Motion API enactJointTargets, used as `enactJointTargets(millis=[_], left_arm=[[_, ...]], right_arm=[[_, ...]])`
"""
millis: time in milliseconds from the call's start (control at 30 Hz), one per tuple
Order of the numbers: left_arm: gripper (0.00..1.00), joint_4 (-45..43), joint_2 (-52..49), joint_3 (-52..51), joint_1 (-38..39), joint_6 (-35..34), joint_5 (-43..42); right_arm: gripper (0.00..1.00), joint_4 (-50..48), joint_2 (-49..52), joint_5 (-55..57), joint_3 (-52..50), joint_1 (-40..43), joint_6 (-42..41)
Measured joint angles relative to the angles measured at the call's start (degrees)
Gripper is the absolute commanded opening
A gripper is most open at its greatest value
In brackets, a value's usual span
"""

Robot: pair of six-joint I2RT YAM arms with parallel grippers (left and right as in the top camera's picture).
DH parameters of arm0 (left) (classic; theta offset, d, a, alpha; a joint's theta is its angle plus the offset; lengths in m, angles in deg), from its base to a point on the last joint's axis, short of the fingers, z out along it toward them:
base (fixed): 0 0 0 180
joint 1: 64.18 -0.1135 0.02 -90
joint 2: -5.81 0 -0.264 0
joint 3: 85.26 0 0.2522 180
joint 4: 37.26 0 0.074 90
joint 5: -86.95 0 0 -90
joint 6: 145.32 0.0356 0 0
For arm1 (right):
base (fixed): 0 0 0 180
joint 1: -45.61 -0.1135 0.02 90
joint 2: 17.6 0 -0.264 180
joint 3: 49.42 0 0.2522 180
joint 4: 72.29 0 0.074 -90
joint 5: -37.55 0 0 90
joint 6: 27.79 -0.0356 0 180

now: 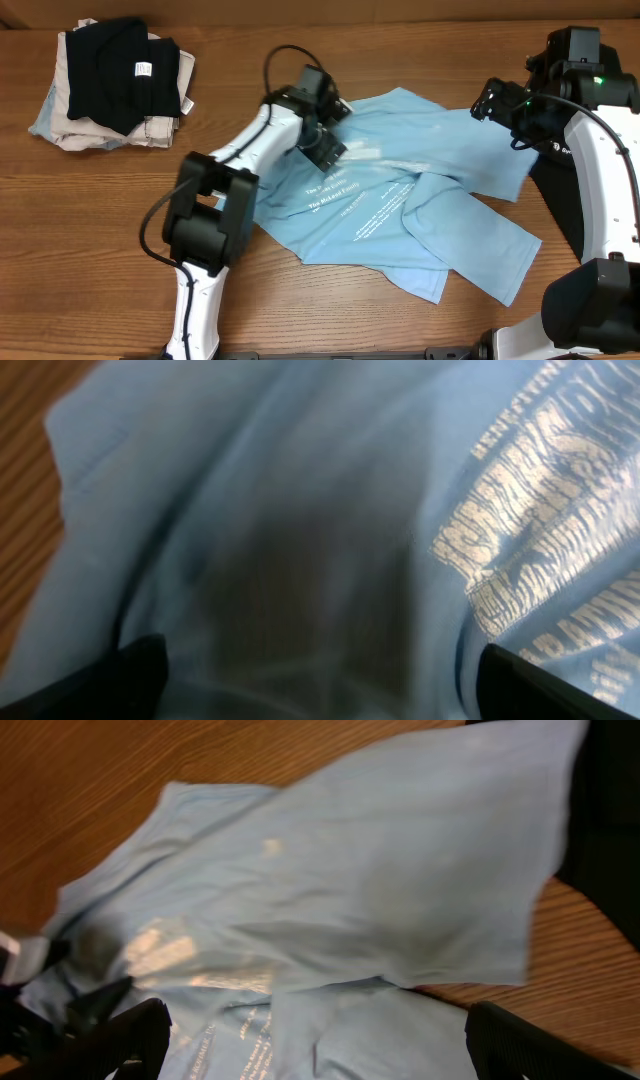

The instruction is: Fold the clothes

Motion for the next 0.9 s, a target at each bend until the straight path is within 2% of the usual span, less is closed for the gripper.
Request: enactJointTargets(millis=[233, 467, 633, 900], left_arm=[[1.0, 9.46, -0.07, 1.49, -13.55, -7.54, 3.74], [1.0, 21.46, -0.07, 2.01, -25.57, -10.23, 5.86], [1.0, 27.12, -0.39, 2.32, -29.46, -12.46, 5.4], [1.0, 29.24, -3.72, 11.43, -28.89, -10.54, -3.48]], right_arm=[[0.98, -2.82, 0.0, -0.26, -3.41, 0.0, 0.09], [0.98, -9.2, 0.02, -2.91, -9.86, -0.63, 0.13], [1.0, -12.37, 0.28, -4.5, -13.97, -2.1, 0.13], [1.0, -12.28, 0.85, -5.27, -14.95, -2.82, 0.15]])
